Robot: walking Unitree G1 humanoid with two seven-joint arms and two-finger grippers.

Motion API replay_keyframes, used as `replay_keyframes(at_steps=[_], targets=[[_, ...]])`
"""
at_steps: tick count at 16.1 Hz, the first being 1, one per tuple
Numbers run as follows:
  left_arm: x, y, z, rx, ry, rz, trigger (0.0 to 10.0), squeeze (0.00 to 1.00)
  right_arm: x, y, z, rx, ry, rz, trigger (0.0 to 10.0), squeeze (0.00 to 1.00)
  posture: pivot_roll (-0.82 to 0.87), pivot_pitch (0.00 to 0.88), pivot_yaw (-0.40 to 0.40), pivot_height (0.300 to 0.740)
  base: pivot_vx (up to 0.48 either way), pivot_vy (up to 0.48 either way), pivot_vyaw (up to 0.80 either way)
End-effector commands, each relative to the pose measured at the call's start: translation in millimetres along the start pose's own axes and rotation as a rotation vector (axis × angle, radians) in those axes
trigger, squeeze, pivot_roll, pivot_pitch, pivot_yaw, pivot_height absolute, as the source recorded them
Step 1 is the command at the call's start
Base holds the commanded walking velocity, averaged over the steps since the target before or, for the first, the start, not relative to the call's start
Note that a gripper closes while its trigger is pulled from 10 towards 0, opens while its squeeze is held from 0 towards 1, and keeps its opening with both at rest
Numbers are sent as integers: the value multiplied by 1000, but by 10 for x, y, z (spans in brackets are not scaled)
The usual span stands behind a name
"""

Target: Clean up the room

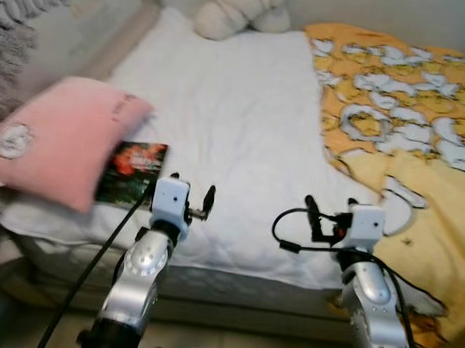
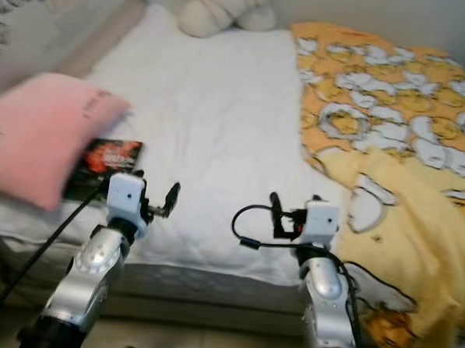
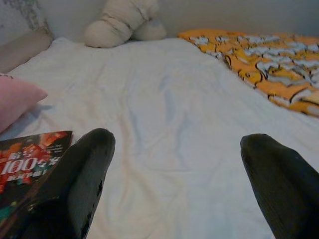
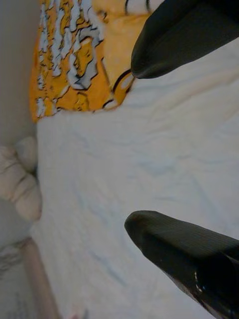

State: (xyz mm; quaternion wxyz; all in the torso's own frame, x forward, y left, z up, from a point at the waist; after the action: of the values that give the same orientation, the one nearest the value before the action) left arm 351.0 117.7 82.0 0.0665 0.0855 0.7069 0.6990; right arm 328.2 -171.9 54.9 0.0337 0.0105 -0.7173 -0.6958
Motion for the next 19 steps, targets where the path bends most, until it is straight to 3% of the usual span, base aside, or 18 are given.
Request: replay_keyframes(at_steps=[1, 4, 10, 13, 19], targets=[[-12, -21, 113, -12, 34, 3, 10000, 0, 0, -23, -6, -6, -7, -2, 10000, 1000, 78, 0, -36, 740, 0, -469, 0], [-107, 127, -5, -48, -39, -53, 10000, 0, -10, -17, -35, 9, -23, -10, 10000, 1000, 76, 0, -41, 740, 0, -469, 0], [-260, 172, 12, -47, -36, -65, 10000, 0, -68, 22, -107, 5, -74, -29, 10000, 1000, 54, 0, -31, 740, 0, -461, 0], [-167, -45, 64, 19, -10, -1, 10000, 0, -45, 47, -235, -32, -121, -46, 10000, 1000, 46, 0, -22, 740, 0, -455, 0], [-158, -61, 58, 31, 21, -8, 10000, 0, -17, 45, -208, 13, -79, -50, 10000, 1000, 53, 0, -30, 740, 0, -454, 0]])
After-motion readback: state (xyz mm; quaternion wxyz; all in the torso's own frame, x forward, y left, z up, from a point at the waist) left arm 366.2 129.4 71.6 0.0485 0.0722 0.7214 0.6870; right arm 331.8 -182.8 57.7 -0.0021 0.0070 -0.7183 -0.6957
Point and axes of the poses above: a point about 5 cm out from each wrist's last joint towards the gripper, its own x axis pointing back from the gripper into the wrist, its own y axis along the axis of the wrist's last joint, z = x × y, the point moved 6 cm from there along -x, pointing out of the wrist towards the gripper, and after that the axes turned 5 degrees about x, right-handed, at the moved point
